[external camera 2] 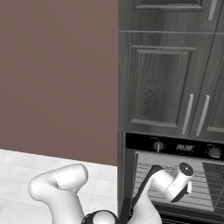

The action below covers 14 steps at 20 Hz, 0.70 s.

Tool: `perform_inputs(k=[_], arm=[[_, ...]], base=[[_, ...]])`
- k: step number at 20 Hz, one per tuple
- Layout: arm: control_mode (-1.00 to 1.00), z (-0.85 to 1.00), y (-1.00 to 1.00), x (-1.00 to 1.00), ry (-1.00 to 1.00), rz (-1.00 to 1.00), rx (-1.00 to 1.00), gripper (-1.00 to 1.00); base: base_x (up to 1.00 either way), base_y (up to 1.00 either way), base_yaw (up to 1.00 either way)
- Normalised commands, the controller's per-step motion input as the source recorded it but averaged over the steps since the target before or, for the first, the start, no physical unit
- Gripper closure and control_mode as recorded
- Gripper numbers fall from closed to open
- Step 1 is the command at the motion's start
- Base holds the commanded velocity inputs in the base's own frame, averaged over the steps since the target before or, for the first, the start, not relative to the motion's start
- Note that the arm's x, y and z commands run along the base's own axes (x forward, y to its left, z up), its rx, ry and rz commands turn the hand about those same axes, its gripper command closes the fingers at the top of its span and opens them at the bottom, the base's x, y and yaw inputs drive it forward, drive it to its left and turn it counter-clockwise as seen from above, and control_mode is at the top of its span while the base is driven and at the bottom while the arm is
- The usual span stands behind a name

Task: Take the fish from the oven and place it on the plate on the counter.

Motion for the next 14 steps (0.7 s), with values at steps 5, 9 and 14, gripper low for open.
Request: perform_inputs(k=[5,9,14], arm=[[-1.0,0.1,0.02,0.01,0.03,0.0,-0.03,-1.0],[-1.0,0.05,0.01,0.01,0.01,0.0,-0.02,-1.0],[-1.0,0.12,0.12,0.05,0.02,0.0,-0.06,-1.0]], base=[[0.0,0.0,0.0],[0.0,0.0,0.0],[0.0,0.0,0.0]])
